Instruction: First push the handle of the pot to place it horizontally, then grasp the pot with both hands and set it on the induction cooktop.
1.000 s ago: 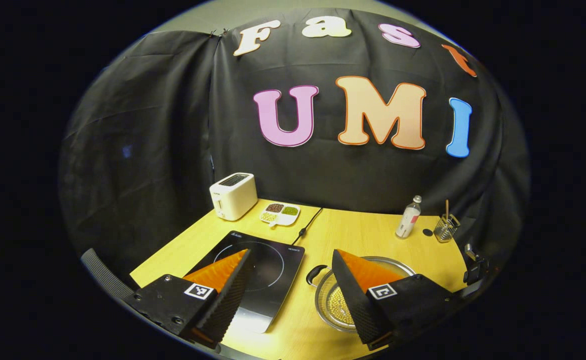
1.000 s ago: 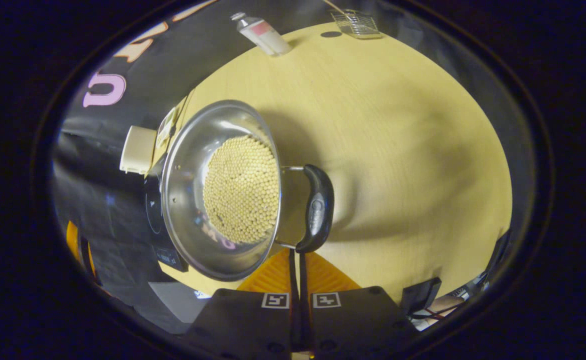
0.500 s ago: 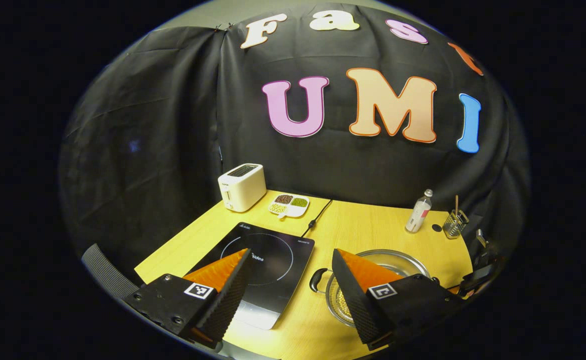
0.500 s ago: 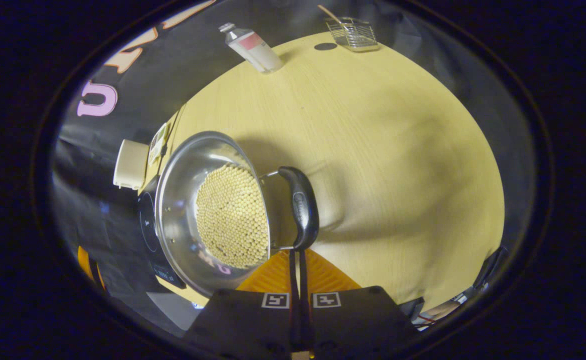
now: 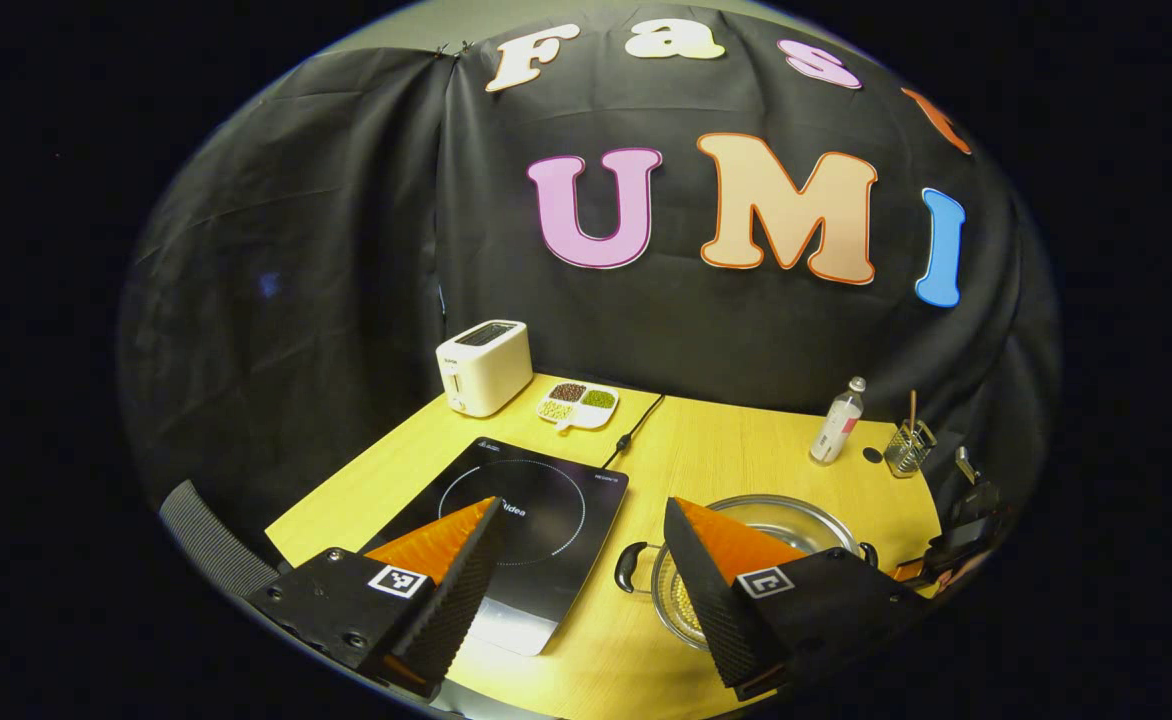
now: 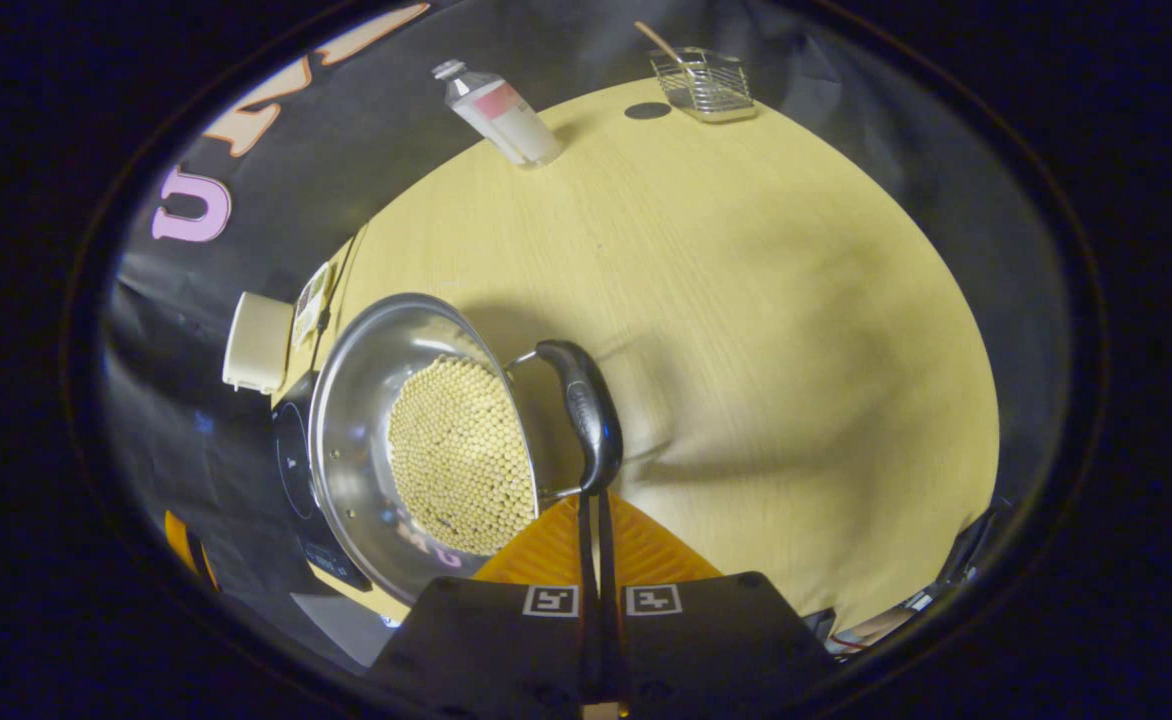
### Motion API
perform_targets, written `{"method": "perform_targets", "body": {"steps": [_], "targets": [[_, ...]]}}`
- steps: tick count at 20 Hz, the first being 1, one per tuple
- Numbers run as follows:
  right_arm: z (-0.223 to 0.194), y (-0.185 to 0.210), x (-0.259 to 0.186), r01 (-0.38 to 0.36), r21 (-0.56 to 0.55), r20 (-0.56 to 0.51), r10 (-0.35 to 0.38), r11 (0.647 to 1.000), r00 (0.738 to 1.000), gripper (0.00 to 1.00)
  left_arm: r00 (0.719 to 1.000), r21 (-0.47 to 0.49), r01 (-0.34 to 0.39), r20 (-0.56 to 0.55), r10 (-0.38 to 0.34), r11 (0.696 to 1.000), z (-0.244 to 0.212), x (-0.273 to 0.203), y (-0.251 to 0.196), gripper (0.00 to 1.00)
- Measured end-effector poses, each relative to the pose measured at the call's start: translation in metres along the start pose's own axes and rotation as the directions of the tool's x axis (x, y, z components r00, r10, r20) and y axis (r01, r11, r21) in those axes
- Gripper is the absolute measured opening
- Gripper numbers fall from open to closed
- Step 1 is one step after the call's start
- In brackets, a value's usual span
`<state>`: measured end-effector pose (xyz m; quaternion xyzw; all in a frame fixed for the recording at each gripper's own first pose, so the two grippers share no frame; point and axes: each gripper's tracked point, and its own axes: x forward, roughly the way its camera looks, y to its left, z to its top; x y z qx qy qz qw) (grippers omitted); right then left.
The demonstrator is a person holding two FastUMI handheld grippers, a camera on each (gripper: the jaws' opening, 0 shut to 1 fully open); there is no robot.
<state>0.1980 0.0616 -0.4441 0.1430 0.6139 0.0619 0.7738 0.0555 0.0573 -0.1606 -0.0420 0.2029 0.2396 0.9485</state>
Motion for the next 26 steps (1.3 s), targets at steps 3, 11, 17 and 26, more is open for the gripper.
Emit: {"method": "perform_targets", "body": {"steps": [3, 11, 17, 26], "targets": [[-0.001, -0.003, -0.005, 0.0, 0.002, 0.008, 0.0, 1.0, 1.0, 0.0, 1.0, 0.001, 0.007, -0.005, -0.007, 1.0, -0.004, -0.001, -0.001, 0.97], [0.003, -0.01, -0.02, -0.012, -0.004, 0.054, 0.012, 1.0, 0.998, 0.39, 0.999, 0.006, 0.037, -0.025, -0.037, 0.999, -0.013, -0.001, -0.01, 0.97], [0.01, -0.019, -0.03, -0.02, -0.013, 0.095, 0.021, 1.0, 0.995, 0.94, 0.997, 0.004, 0.069, -0.045, -0.069, 0.998, -0.019, 0.0, -0.02, 0.97], [0.034, -0.005, -0.056, -0.075, -0.073, 0.136, 0.084, 0.995, 0.987, 1.0, 0.949, -0.06, 0.201, -0.237, -0.209, 0.978, -0.06, 0.025, -0.051, 0.97]]}}
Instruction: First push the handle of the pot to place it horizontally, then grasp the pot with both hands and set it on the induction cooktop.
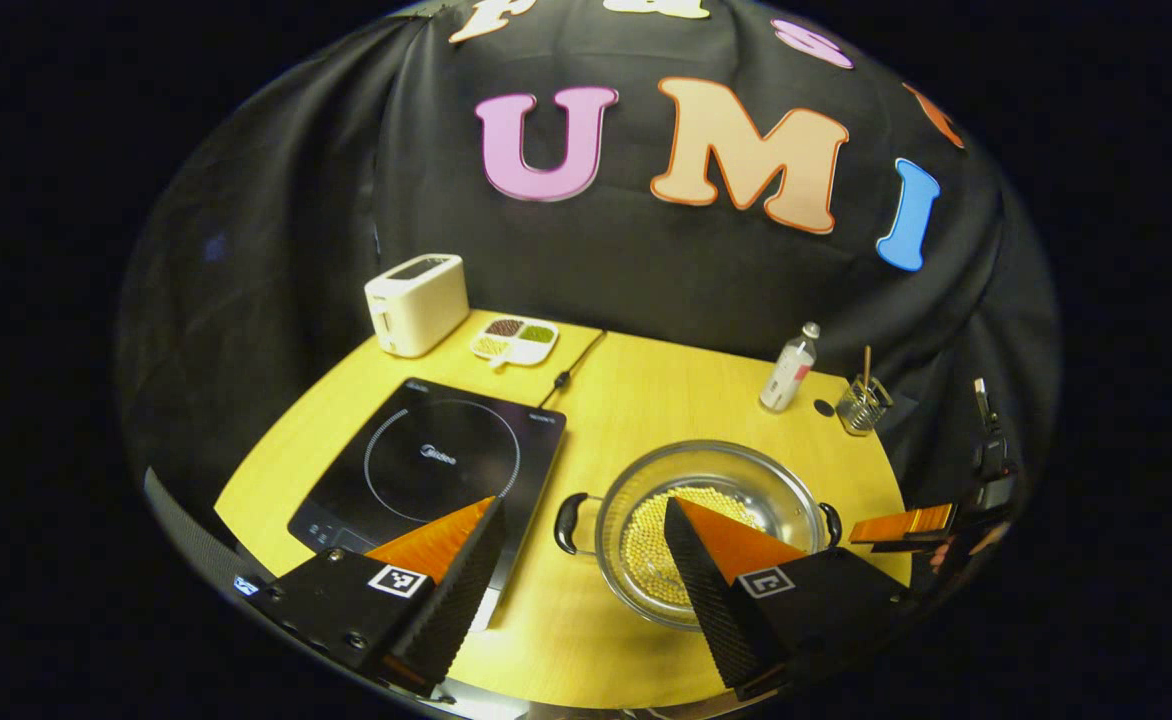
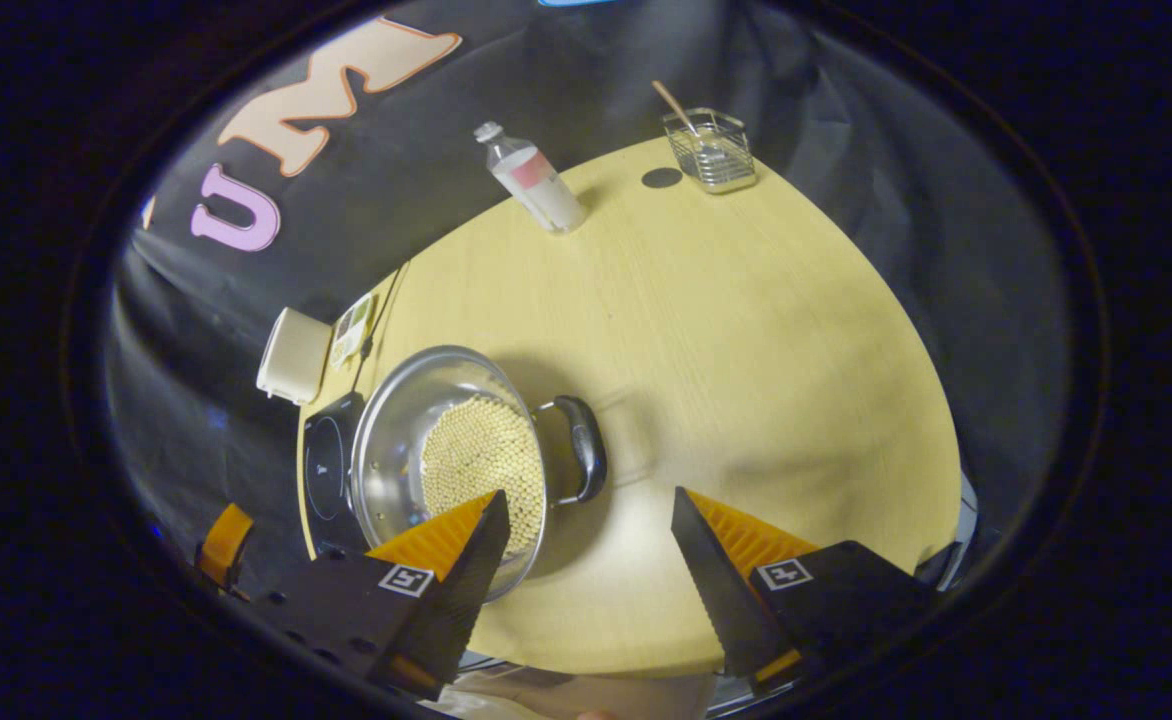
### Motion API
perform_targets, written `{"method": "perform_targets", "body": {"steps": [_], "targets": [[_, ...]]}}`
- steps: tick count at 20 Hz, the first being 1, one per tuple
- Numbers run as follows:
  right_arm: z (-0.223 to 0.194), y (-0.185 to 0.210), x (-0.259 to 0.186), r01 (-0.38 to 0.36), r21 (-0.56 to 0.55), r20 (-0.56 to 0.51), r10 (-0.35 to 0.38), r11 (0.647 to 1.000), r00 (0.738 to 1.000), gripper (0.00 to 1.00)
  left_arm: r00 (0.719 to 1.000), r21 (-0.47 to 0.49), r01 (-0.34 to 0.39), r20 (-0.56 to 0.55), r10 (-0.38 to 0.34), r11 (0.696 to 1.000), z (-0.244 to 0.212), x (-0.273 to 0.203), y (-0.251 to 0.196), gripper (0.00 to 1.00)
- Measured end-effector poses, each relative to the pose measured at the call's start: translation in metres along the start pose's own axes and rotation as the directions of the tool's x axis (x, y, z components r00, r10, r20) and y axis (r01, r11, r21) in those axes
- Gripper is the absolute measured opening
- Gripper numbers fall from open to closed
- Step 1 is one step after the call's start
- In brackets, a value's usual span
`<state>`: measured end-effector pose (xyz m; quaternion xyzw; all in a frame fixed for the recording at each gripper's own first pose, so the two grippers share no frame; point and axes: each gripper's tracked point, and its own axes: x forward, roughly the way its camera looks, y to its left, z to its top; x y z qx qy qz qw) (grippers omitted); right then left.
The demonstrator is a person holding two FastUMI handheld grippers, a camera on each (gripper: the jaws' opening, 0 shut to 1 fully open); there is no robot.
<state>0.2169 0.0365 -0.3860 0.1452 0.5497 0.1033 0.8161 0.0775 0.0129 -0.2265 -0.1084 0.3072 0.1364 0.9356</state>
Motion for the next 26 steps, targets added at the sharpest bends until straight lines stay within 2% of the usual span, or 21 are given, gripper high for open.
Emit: {"method": "perform_targets", "body": {"steps": [2, 3, 5, 6, 7, 8, 12, 13, 14, 15, 16, 17, 18, 19, 20, 23, 24, 25, 26], "targets": [[0.007, 0.001, 0.001, -0.007, -0.006, 0.001, 0.007, 1.0, 1.0, 1.0, 0.997, -0.025, 0.041, -0.069, -0.043, 0.999, -0.01, 0.018, -0.006, 0.97], [0.009, 0.001, 0.002, -0.011, -0.008, -0.001, 0.011, 1.0, 1.0, 0.94, 0.993, -0.033, 0.047, -0.108, -0.051, 0.998, -0.016, 0.027, -0.004, 0.97], [0.015, 0.002, 0.008, -0.02, -0.018, -0.009, 0.02, 1.0, 1.0, 0.94, 0.981, -0.041, 0.073, -0.178, -0.079, 0.997, -0.025, 0.046, -0.006, 0.97], [0.016, 0.003, 0.011, -0.026, -0.027, -0.018, 0.026, 0.999, 0.999, 1.0, 0.973, -0.039, 0.073, -0.218, -0.08, 0.997, -0.031, 0.053, -0.004, 0.97], [0.019, 0.006, 0.015, -0.036, -0.037, -0.023, 0.035, 0.999, 0.999, 0.93, 0.966, -0.036, 0.068, -0.248, -0.075, 0.997, -0.038, 0.061, -0.001, 0.97], [0.022, 0.008, 0.018, -0.044, -0.046, -0.03, 0.043, 0.998, 0.999, 1.0, 0.958, -0.033, 0.068, -0.278, -0.074, 0.997, -0.044, 0.07, 0.0, 0.97], [0.032, 0.013, 0.032, -0.079, -0.074, -0.058, 0.075, 0.994, 0.995, 1.0, 0.916, -0.013, 0.058, -0.397, -0.058, 0.998, -0.068, 0.092, 0.005, 0.96], [0.032, 0.013, 0.036, -0.083, -0.083, -0.067, 0.078, 0.993, 0.995, 0.94, 0.91, -0.013, 0.053, -0.412, -0.054, 0.998, -0.07, 0.096, 0.006, 0.96], [0.03, 0.013, 0.039, -0.086, -0.089, -0.08, 0.079, 0.992, 0.994, 1.0, 0.901, -0.013, 0.049, -0.431, -0.05, 0.999, -0.073, 0.1, 0.009, 0.96], [0.028, 0.011, 0.043, -0.089, -0.093, -0.096, 0.08, 0.992, 0.992, 0.94, 0.894, -0.009, 0.044, -0.447, -0.043, 0.999, -0.076, 0.103, 0.011, 0.96], [0.025, 0.01, 0.046, -0.089, -0.101, -0.112, 0.078, 0.991, 0.991, 0.94, 0.888, -0.002, 0.042, -0.459, -0.038, 0.999, -0.077, 0.106, 0.014, 1.0], [0.024, 0.007, 0.051, -0.087, -0.109, -0.126, 0.073, 0.99, 0.989, 0.94, 0.881, 0.006, 0.038, -0.471, -0.031, 0.999, -0.079, 0.108, 0.016, 0.96], [0.021, 0.006, 0.057, -0.089, -0.114, -0.143, 0.072, 0.99, 0.987, 0.94, 0.873, 0.015, 0.031, -0.487, -0.02, 0.999, -0.08, 0.11, 0.019, 0.96], [0.019, 0.006, 0.061, -0.095, -0.114, -0.16, 0.076, 0.989, 0.984, 1.0, 0.865, 0.017, 0.031, -0.502, -0.018, 0.999, -0.082, 0.111, 0.019, 0.96], [0.015, 0.007, 0.064, -0.1, -0.114, -0.176, 0.079, 0.988, 0.981, 0.94, 0.857, 0.016, 0.037, -0.515, -0.024, 0.999, -0.083, 0.113, 0.018, 0.96], [0.007, 0.009, 0.074, -0.119, -0.114, -0.229, 0.091, 0.986, 0.969, 0.94, 0.829, 0.035, 0.039, -0.559, -0.013, 0.999, -0.089, 0.121, 0.019, 0.96], [0.003, 0.011, 0.076, -0.129, -0.114, -0.246, 0.098, 0.985, 0.964, 1.0, 0.82, 0.039, 0.042, -0.572, -0.012, 0.998, -0.091, 0.124, 0.019, 0.96], [0.002, 0.014, 0.078, -0.136, -0.113, -0.259, 0.103, 0.984, 0.96, 0.92, 0.811, 0.043, 0.039, -0.586, -0.006, 0.998, -0.093, 0.127, 0.018, 0.95], [-0.001, 0.014, 0.08, -0.14, -0.112, -0.267, 0.106, 0.984, 0.958, 0.92, 0.802, 0.047, 0.037, -0.598, -0.002, 0.998, -0.095, 0.129, 0.018, 0.95]]}}
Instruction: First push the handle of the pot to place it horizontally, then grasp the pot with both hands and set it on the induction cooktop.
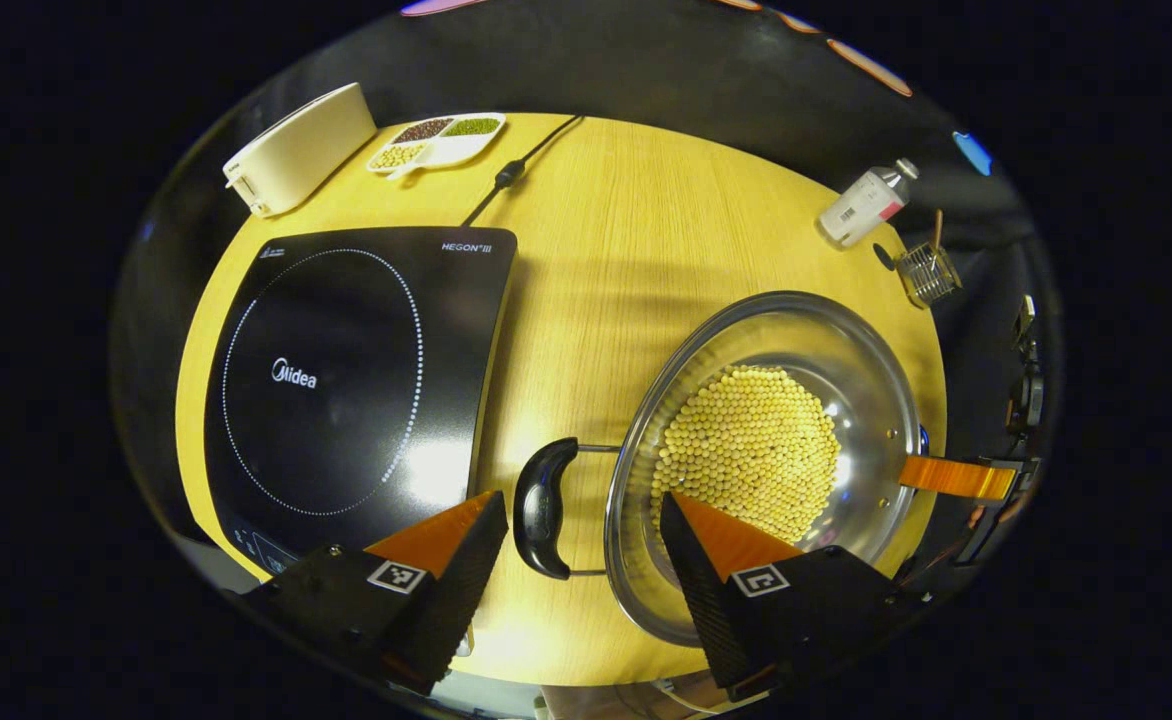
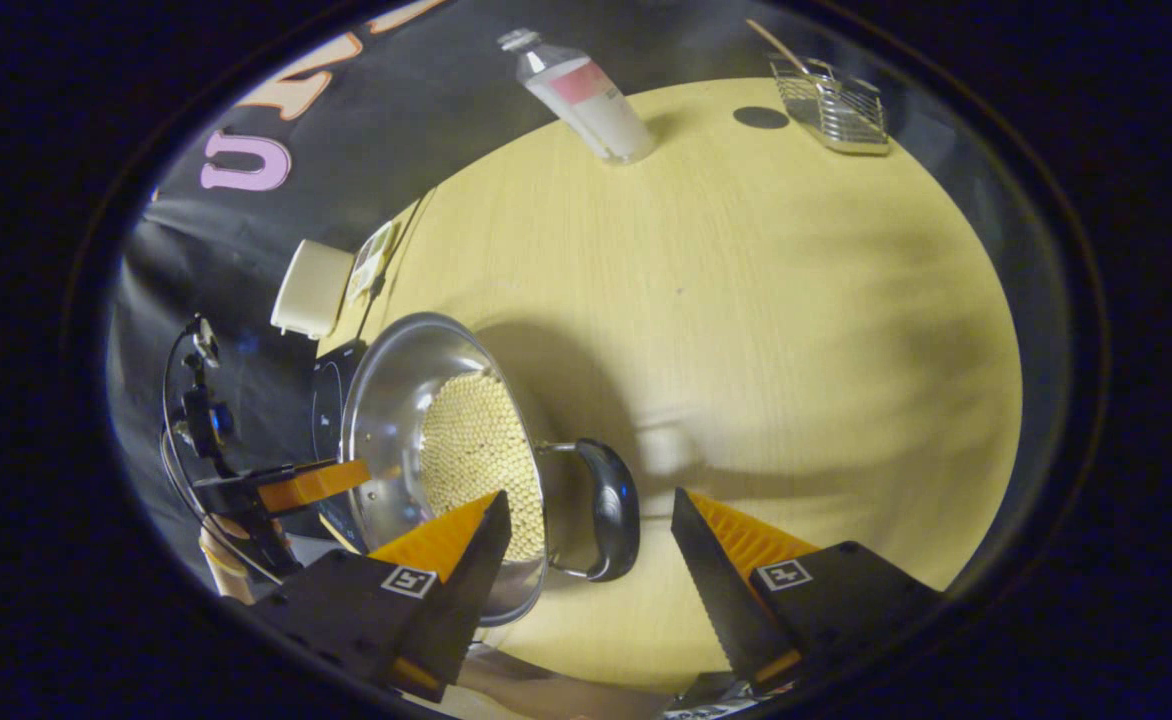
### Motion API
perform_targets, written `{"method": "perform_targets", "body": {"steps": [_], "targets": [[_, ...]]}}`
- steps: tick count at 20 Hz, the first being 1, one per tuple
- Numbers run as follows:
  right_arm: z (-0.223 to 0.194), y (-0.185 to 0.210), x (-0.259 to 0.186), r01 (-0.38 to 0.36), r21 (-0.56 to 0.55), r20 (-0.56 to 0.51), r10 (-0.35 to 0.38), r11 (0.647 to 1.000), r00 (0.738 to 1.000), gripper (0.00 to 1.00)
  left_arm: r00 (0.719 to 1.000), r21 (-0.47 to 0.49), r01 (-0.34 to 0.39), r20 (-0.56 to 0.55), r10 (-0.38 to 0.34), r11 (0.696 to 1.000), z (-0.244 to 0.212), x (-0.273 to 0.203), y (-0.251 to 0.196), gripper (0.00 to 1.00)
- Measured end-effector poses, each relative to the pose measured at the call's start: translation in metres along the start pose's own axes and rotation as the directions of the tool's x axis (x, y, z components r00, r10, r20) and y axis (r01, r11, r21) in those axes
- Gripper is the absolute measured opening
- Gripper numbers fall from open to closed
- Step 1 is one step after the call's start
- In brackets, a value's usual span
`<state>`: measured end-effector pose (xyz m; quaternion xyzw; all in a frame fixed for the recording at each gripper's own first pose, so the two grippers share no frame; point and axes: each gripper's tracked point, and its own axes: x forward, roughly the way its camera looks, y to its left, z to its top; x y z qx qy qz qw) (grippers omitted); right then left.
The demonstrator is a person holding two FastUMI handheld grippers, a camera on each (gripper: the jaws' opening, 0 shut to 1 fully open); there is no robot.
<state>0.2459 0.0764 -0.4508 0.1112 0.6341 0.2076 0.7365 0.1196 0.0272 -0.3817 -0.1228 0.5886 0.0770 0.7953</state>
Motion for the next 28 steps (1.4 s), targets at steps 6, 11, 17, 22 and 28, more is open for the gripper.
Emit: {"method": "perform_targets", "body": {"steps": [6, 11, 17, 22, 28], "targets": [[0.0, 0.0, 0.018, -0.008, 0.028, -0.039, 0.009, 1.0, 0.999, 0.89, 0.997, 0.048, -0.022, -0.068, 0.025, 0.999, 0.006, 0.013, -0.003, 0.94], [-0.004, -0.008, 0.032, 0.001, 0.027, -0.069, 0.0, 1.0, 0.998, 0.76, 0.991, 0.08, -0.039, -0.122, 0.049, 0.996, 0.006, 0.026, 0.002, 0.9], [-0.009, 0.005, 0.038, -0.058, 0.071, -0.104, 0.065, 0.996, 0.992, 0.52, 0.983, 0.086, -0.045, -0.175, 0.06, 0.995, 0.003, 0.035, 0.008, 0.77], [-0.008, 0.0, 0.037, -0.045, 0.039, -0.088, 0.049, 0.998, 0.995, 0.51, 0.979, 0.029, -0.004, -0.202, 0.009, 1.0, -0.004, 0.032, 0.002, 0.7], [-0.024, -0.015, 0.019, -0.001, 0.021, -0.089, 0.003, 1.0, 0.996, 0.51, 0.976, 0.055, 0.014, -0.218, -0.002, 0.998, -0.002, 0.034, -0.002, 0.66]]}}
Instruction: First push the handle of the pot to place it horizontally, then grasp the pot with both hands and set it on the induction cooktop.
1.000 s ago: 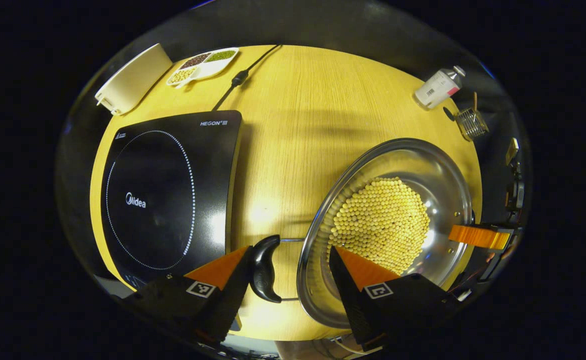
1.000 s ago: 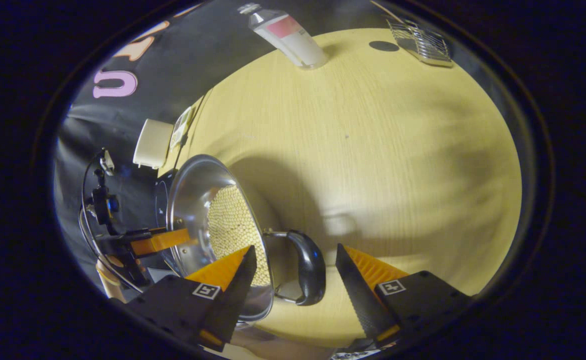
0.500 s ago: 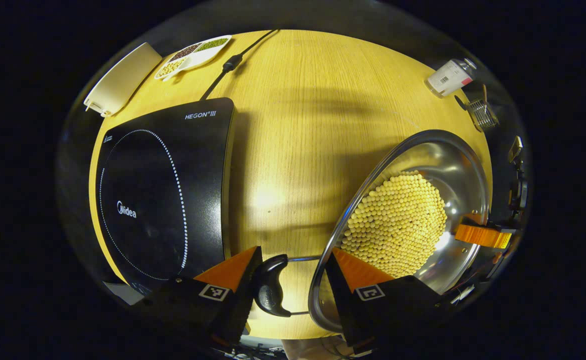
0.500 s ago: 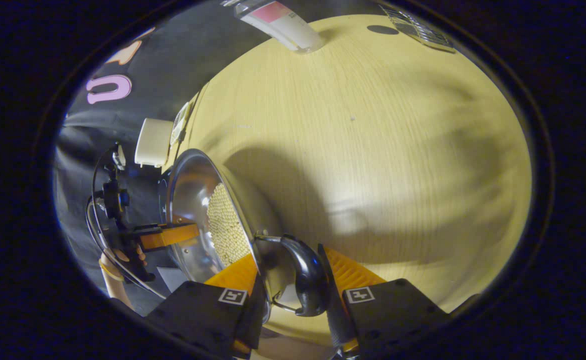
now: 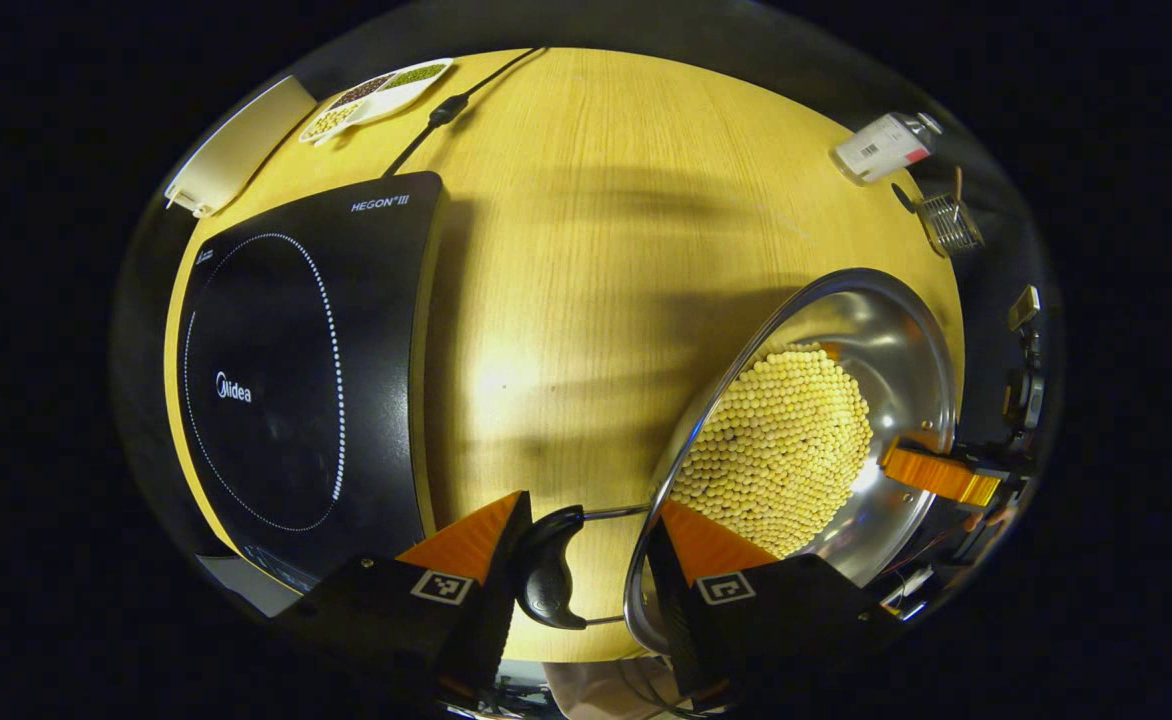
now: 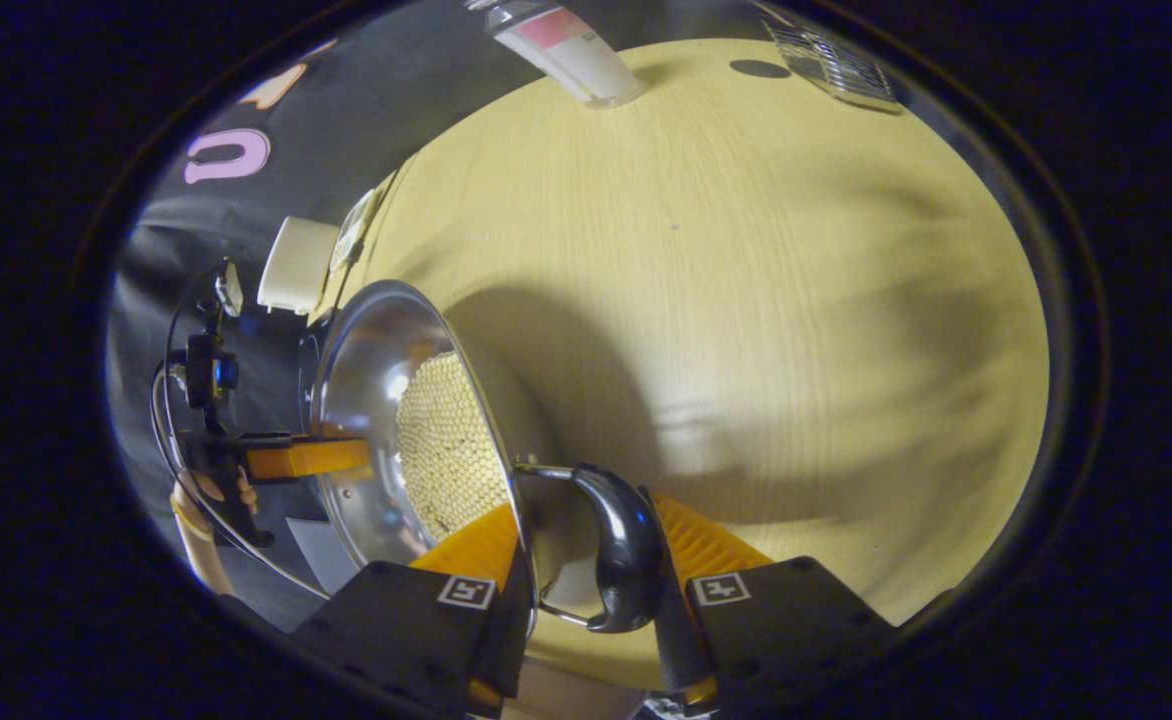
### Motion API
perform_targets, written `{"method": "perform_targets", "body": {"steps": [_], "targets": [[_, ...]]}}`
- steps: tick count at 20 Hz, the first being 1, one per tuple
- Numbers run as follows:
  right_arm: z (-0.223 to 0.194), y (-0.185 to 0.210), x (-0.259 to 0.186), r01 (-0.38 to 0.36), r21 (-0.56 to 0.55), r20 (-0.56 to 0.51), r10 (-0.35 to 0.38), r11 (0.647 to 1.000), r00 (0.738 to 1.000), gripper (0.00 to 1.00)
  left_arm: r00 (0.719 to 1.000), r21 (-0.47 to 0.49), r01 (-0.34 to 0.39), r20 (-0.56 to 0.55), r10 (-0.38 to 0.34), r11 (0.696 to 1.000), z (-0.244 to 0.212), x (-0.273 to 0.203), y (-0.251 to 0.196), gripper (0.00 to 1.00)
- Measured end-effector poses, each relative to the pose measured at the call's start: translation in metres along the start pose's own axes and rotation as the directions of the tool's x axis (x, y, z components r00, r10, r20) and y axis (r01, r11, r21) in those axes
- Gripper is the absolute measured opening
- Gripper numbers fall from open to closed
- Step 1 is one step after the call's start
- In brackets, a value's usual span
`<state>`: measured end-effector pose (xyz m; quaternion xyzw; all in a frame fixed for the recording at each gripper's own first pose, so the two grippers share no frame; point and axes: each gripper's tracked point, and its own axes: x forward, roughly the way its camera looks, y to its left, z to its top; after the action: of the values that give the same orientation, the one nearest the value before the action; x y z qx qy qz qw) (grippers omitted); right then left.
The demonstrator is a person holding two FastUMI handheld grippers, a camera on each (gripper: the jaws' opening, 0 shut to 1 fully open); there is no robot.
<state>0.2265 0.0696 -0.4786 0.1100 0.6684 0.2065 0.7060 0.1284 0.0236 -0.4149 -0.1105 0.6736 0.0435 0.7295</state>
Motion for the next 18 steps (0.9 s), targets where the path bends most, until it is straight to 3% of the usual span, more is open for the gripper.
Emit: {"method": "perform_targets", "body": {"steps": [10, 11, 12, 15, 16, 17, 18], "targets": [[-0.023, 0.008, -0.04, -0.032, 0.053, 0.03, 0.031, 0.998, 0.999, 0.48, 1.0, 0.021, 0.017, -0.009, -0.017, 1.0, 0.008, -0.001, 0.006, 0.66], [-0.027, 0.01, -0.042, -0.033, 0.054, 0.029, 0.032, 0.998, 0.999, 0.55, 1.0, 0.023, 0.017, -0.009, -0.017, 1.0, 0.009, -0.001, 0.006, 0.66], [-0.036, 0.011, -0.046, -0.034, 0.057, 0.026, 0.033, 0.998, 0.999, 0.48, 1.0, 0.026, 0.017, -0.01, -0.016, 1.0, 0.01, -0.001, 0.005, 0.67], [-0.049, 0.019, -0.05, -0.039, 0.07, 0.019, 0.038, 0.997, 0.999, 0.48, 1.0, 0.043, 0.008, -0.009, -0.008, 0.999, 0.012, -0.003, 0.003, 0.68], [-0.053, 0.021, -0.051, -0.039, 0.07, 0.019, 0.037, 0.997, 0.999, 0.55, 1.0, 0.047, 0.006, -0.007, -0.006, 0.999, 0.013, -0.003, 0.003, 0.68], [-0.056, 0.025, -0.052, -0.038, 0.069, 0.022, 0.037, 0.997, 0.999, 0.48, 1.0, 0.049, 0.005, -0.008, -0.005, 0.999, 0.013, -0.003, 0.003, 0.68], [-0.06, 0.03, -0.054, -0.038, 0.064, 0.025, 0.036, 0.997, 0.999, 0.47, 1.0, 0.05, 0.006, -0.006, -0.006, 0.999, 0.013, -0.003, 0.003, 0.66]]}}
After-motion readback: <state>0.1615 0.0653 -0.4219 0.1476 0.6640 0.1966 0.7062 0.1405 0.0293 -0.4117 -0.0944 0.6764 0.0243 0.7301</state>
